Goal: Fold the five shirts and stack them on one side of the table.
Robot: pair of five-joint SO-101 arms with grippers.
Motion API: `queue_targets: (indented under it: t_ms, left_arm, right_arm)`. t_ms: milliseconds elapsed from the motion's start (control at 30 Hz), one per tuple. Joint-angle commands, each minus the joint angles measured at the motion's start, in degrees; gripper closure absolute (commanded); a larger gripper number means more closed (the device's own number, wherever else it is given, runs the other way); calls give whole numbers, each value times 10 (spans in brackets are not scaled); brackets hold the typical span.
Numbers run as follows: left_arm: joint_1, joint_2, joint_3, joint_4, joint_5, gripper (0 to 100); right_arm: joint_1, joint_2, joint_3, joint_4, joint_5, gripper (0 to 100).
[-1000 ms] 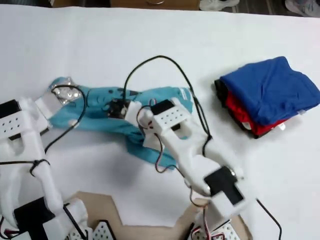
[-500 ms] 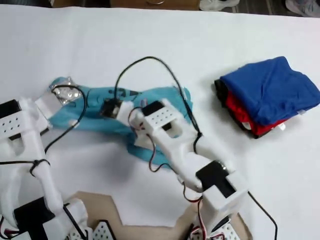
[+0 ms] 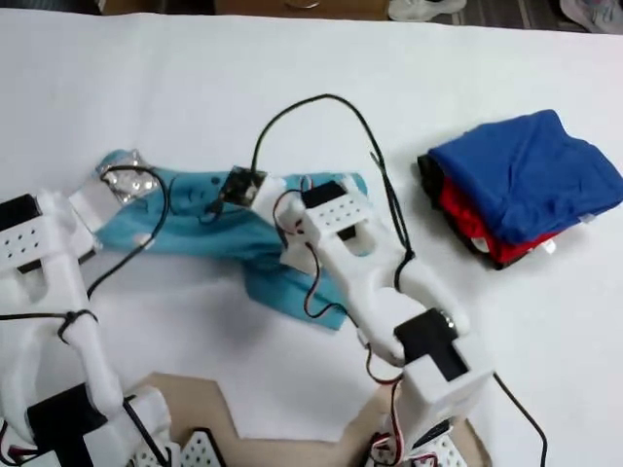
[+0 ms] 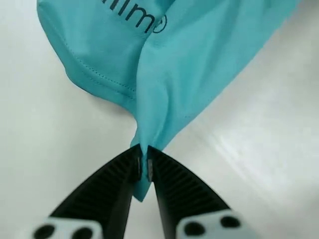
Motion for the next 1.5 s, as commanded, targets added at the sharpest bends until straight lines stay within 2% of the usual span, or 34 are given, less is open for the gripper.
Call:
queue_targets:
  t_ms: [0, 233, 533, 600, 700, 833, 1067, 1233, 1467]
  left_arm:
    - [-4, -26, -3, -4, -4, 978]
    - [-4, -26, -3, -1, -4, 978]
    - [-5, -26, -3, -1, -5, 978]
    - [-5, -26, -3, -3, -5, 978]
    - [-4, -26, -3, -4, -4, 978]
    - [-4, -26, -3, -4, -4, 978]
    - [-4, -26, -4, -4, -4, 978]
    - [-4, -26, -4, -4, -4, 978]
    - [-4, -26, -4, -4, -5, 978]
  right_arm:
    - [13, -81, -68, 29, 1, 977]
    - [69, -94, -150, 32, 6, 977]
    - [65, 28, -152, 61, 13, 969]
    - [59, 27, -156, 84, 13, 928]
    - [41, 0, -175, 144, 13, 814]
    - [-27, -69, -156, 196, 13, 693]
    - [-109, -135, -33, 149, 9, 792]
    - [-87, -133, 26, 82, 9, 817]
    - [-76, -131, 26, 54, 10, 791]
